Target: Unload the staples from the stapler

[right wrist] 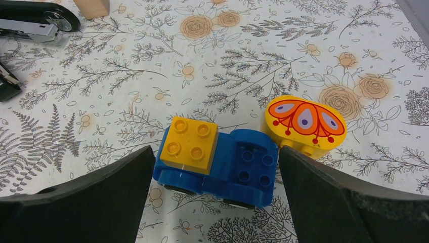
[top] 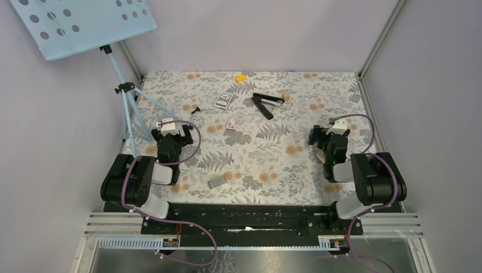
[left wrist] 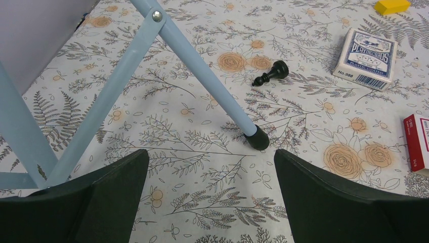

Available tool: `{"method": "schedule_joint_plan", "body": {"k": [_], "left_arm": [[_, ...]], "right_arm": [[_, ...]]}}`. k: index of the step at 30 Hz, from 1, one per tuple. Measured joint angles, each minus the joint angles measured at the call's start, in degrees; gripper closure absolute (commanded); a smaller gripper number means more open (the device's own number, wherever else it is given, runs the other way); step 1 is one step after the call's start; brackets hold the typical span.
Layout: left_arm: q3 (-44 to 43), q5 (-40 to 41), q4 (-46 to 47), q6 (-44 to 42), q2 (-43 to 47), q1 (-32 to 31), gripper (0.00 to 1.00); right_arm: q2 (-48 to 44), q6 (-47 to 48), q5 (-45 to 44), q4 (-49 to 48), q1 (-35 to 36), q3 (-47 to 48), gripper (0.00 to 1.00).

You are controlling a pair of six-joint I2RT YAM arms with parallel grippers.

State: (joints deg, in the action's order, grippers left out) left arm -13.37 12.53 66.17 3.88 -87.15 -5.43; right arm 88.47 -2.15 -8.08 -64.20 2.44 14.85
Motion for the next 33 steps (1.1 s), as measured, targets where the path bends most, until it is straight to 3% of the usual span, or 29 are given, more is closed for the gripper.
{"method": "schedule_joint_plan", "body": {"k": [8, 13, 19, 27, 33], "left_arm": [[-0.3, -0.2, -4.2, -0.9, 2.5, -0.2, 0.01], [-5.5, 2.5, -17.9, 1.7, 9.7, -0.7, 0.01], [-17.4, 5.3, -39.5, 11.6, 14.5, -1.8, 0.01], [-18.7, 4.8, -60.5, 26.4, 28.7, -2.8, 0.01], [-26.7, -1.6, -74.3, 31.5, 31.7, -2.7, 0.01]], "right_arm": [[-1.3, 0.0, -0.5, 0.0, 0.0, -0.7, 0.0], [-8.9, -0.4, -3.7, 4.7, 0.0, -0.6, 0.0], [-17.9, -5.6, -9.1, 13.9, 0.0, 3.0, 0.0], [-21.8, -19.3, -11.9, 41.5, 0.0, 20.8, 0.01], [-21.8, -24.0, -10.7, 60.7, 0.0, 31.9, 0.0]]}}
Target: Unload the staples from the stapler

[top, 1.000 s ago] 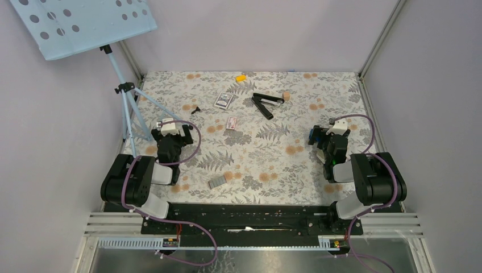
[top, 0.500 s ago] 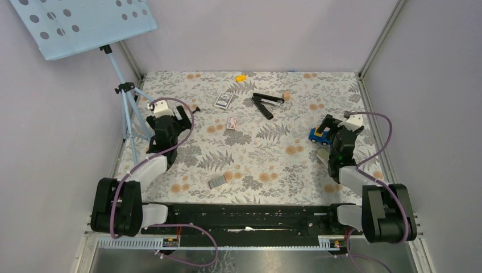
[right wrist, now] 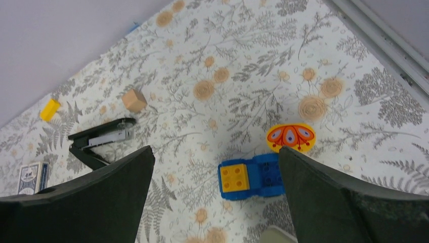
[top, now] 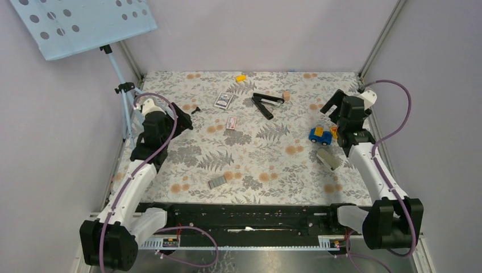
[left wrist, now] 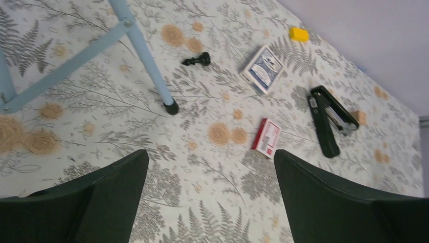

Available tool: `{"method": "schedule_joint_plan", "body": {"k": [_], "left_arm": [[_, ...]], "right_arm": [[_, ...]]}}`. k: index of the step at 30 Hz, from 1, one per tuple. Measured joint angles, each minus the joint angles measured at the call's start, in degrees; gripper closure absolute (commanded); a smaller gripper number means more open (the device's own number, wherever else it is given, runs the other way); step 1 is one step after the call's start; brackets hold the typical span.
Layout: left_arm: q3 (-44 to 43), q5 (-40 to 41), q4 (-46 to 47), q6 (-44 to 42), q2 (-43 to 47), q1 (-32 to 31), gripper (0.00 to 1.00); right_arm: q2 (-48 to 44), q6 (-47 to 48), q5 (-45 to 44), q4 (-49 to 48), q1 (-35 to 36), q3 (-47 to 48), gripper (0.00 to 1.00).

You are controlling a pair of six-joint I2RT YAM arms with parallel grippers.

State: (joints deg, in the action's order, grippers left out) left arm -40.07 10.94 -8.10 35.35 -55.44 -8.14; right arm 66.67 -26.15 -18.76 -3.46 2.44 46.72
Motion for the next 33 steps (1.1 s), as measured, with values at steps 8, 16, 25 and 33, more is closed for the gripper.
{"method": "schedule_joint_plan", "body": {"k": [8, 16, 25, 33], "left_arm": [[-9.6, -5.5, -12.1, 2.5, -3.9, 3.8, 0.01], [-9.7, -12.2, -15.5, 0.8, -8.9, 4.7, 0.01], [-10.5, -10.4, -15.8, -0.6, -14.2, -12.1, 0.01], [-10.3, -9.7, -14.2, 0.7, -16.1, -13.9, 0.01]], "right_arm": [[0.1, -4.9, 3.9, 19.7, 0.0, 7.4, 0.0], [3.3, -8.4, 11.4, 29.5, 0.0, 7.5, 0.0], [13.1, -5.0, 15.1, 35.2, 4.3, 15.6, 0.0], [21.0, -1.4, 15.4, 33.2, 18.0, 22.4, 0.0]]}}
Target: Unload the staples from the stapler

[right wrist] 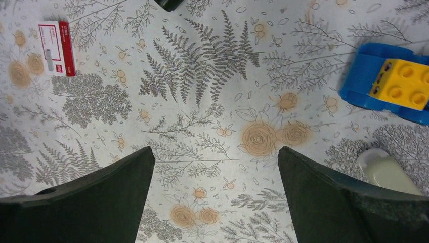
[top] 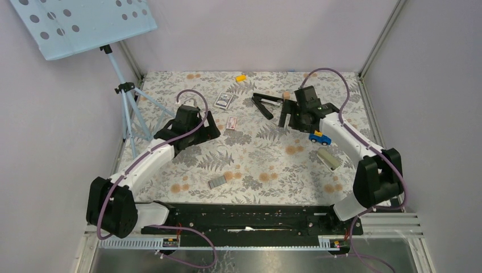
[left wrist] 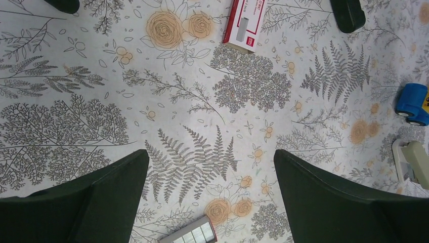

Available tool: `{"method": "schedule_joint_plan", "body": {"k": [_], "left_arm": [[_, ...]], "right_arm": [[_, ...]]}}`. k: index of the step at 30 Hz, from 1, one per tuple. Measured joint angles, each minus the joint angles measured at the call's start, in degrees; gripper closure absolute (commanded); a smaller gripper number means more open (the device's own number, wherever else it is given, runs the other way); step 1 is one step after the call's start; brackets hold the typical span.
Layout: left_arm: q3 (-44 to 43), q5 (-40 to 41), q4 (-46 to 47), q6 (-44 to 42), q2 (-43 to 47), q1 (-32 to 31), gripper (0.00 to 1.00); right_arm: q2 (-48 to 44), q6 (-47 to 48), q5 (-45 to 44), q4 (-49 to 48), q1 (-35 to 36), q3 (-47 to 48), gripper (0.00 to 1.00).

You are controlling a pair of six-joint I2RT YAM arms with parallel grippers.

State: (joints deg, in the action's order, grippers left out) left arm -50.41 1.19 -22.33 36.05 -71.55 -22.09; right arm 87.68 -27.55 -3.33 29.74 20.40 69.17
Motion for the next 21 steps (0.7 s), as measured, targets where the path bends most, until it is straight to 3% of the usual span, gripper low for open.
{"method": "schedule_joint_plan", "body": {"k": [8, 15, 21], "left_arm": [[-5.3, -0.2, 1.2, -2.2, -4.5, 0.0, 0.01], [-5.7, -0.6, 1.9, -3.0, -5.9, 0.0, 0.01], [-5.7, -0.6, 1.8, -4.0, -6.1, 0.2, 0.01]], "right_arm": [[7.0, 5.1, 1.6, -1.3, 0.9, 4.2, 0.05], [19.0, 13.0, 4.9, -1.7, 0.9, 18.3, 0.08], [29.8, 26.6, 5.1, -0.7, 0.8, 33.1, 0.28]]}}
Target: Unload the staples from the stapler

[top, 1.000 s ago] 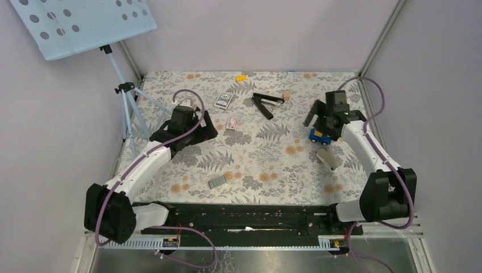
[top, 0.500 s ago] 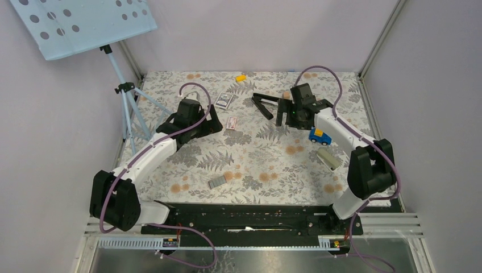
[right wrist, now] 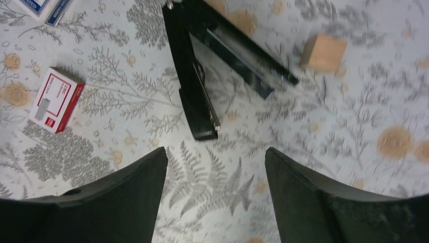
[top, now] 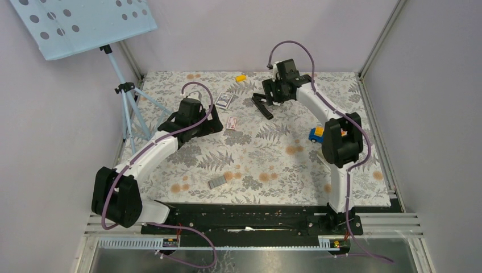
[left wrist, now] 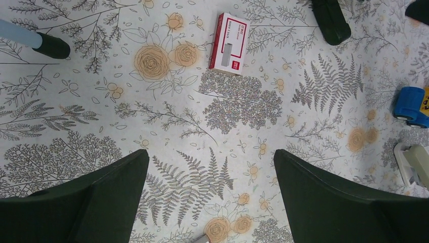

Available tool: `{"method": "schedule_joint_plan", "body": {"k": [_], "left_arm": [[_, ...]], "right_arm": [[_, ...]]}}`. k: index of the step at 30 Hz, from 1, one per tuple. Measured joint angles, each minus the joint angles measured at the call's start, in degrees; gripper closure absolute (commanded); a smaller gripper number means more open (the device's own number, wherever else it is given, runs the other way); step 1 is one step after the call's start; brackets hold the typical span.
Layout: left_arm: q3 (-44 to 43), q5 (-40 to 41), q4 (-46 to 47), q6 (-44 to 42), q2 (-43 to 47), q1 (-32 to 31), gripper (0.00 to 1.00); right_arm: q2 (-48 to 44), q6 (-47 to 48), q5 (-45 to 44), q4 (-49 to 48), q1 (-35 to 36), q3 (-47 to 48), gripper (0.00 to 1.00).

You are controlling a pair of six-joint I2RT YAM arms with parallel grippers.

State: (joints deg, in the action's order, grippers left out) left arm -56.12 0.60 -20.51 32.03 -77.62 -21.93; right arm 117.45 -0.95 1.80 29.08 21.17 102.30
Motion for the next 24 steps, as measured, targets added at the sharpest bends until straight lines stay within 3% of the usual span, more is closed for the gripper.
{"method": "schedule_joint_plan", "body": {"k": [7, 15, 24], "left_arm": [[0.0, -1.8, -0.4, -2.5, 0.5, 0.1, 0.01], [0.0, -1.7, -0.4, -5.1, 5.0, 0.1, 0.01], [0.0, -1.7, -0.4, -5.5, 5.1, 0.1, 0.01]], "right_arm": [[11.0, 11.9, 3.6, 1.5, -1.7, 14.3, 0.43], [14.9, 24.7, 10.4, 0.2, -3.9, 15.1, 0.44], [20.9, 33.5, 12.9, 0.1, -3.7, 18.4, 0.53]]}}
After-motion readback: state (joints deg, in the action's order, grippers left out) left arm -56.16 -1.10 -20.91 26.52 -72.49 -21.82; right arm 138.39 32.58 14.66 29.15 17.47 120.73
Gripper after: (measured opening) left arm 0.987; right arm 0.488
